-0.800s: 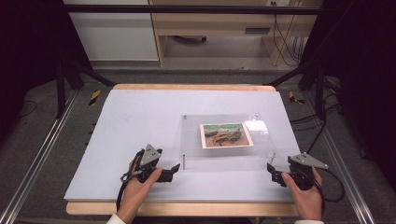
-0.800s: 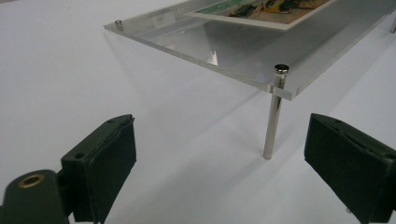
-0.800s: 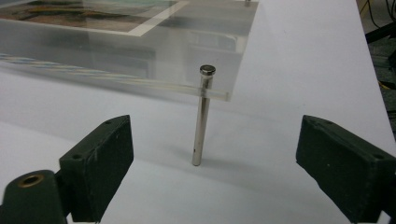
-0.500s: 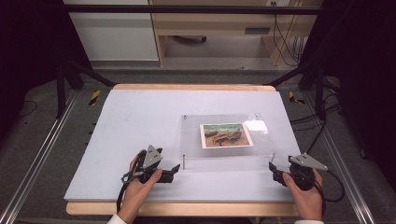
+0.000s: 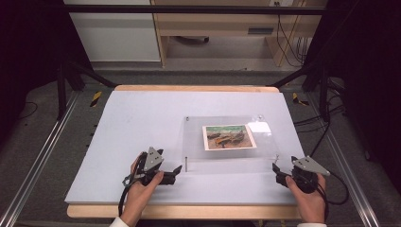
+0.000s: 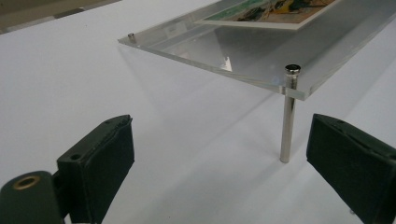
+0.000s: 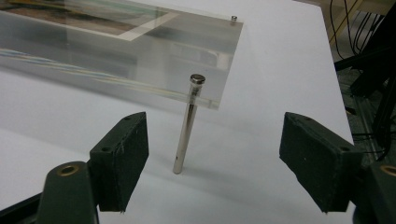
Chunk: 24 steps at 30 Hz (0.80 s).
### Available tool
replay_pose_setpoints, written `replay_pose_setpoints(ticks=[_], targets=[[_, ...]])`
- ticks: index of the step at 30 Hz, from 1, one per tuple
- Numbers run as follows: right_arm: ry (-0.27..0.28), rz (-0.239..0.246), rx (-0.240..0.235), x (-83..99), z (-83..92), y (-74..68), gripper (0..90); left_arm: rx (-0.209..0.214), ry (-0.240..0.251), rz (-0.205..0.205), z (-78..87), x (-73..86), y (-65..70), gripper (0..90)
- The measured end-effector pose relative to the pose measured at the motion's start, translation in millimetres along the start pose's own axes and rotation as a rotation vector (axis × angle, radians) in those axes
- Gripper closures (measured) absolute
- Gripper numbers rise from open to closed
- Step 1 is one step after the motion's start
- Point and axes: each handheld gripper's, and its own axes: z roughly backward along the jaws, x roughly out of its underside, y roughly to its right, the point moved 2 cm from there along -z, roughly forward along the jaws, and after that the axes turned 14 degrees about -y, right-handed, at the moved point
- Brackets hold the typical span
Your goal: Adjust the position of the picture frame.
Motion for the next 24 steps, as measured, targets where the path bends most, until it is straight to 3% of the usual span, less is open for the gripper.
replay_pose_setpoints(ticks=[4,5,10,14,15,18,20,22,24], targets=[[-0.002,-0.016,-0.002,2.3,-1.5,-2.6,18.3,0.007,0.013,0.012,0.8,0.4,0.4,4.3],[-0.008,-0.015,-0.024,2.6,-4.0,-5.8,18.5,0.007,0.024,0.013,2.2,0.9,1.1,3.5],[-0.010,0.020,-0.059,-2.1,-8.9,-11.7,25.0,0.056,0.042,0.024,0.1,-0.3,4.3,3.4],[-0.015,-0.003,-0.081,-4.3,-19.2,-6.7,38.4,0.113,0.018,0.049,-2.8,-1.0,12.3,4.1],[-0.015,-0.003,-0.081,-4.3,-19.2,-6.7,38.4,0.113,0.018,0.049,-2.8,-1.0,12.3,4.3],[-0.010,-0.032,-0.140,-7.4,-29.2,0.2,41.7,0.134,0.004,0.051,-2.9,-1.4,14.1,4.9],[0.003,-0.063,-0.181,-9.0,-32.4,3.0,49.5,0.146,0.012,0.065,-1.1,-2.6,14.4,5.3],[0.004,-0.071,-0.186,-8.9,-33.2,3.4,52.7,0.147,0.017,0.062,0.9,-3.9,13.9,5.3],[0.012,-0.074,-0.206,-8.8,-33.5,3.7,62.0,0.159,0.029,0.061,3.0,-5.8,13.1,5.3]])
